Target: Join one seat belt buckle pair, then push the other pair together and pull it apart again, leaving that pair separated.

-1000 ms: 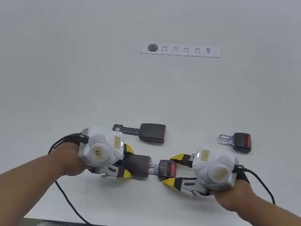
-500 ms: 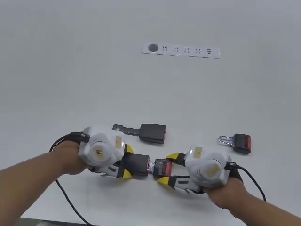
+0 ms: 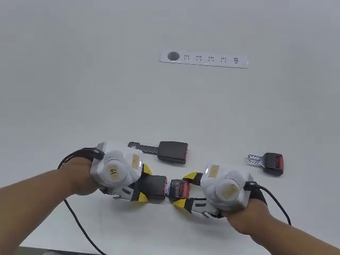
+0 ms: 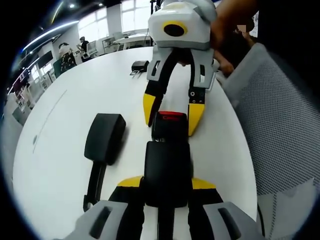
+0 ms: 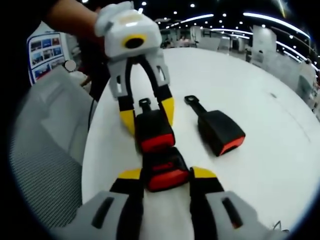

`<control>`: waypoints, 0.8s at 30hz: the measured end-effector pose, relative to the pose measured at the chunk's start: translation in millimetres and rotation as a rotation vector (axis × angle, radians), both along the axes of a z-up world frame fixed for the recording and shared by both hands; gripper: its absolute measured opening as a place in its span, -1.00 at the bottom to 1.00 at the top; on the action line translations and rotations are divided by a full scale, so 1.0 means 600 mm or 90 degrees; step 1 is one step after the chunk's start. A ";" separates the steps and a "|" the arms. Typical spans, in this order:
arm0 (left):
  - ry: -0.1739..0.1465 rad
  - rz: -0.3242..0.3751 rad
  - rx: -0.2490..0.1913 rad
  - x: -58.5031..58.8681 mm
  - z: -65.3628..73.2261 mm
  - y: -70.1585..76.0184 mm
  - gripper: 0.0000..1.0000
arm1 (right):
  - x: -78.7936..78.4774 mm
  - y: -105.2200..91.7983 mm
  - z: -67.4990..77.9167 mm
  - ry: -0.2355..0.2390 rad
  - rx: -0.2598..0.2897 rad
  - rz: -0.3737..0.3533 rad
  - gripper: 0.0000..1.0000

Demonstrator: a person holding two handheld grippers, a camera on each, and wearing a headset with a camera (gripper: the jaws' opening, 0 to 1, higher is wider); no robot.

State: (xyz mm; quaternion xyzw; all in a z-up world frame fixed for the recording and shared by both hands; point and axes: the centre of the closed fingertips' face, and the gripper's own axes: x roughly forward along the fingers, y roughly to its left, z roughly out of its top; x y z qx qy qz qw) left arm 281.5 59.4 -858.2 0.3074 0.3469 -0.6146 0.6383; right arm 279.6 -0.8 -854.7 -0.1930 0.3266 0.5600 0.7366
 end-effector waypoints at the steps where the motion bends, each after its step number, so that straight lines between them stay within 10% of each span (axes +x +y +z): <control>1: -0.001 0.000 0.001 0.000 0.000 0.000 -0.33 | 0.000 -0.001 0.000 0.002 0.001 -0.004 -0.30; 24: 0.004 0.001 -0.043 0.002 0.001 0.000 -0.33 | -0.010 -0.007 -0.001 -0.058 0.009 0.010 -0.33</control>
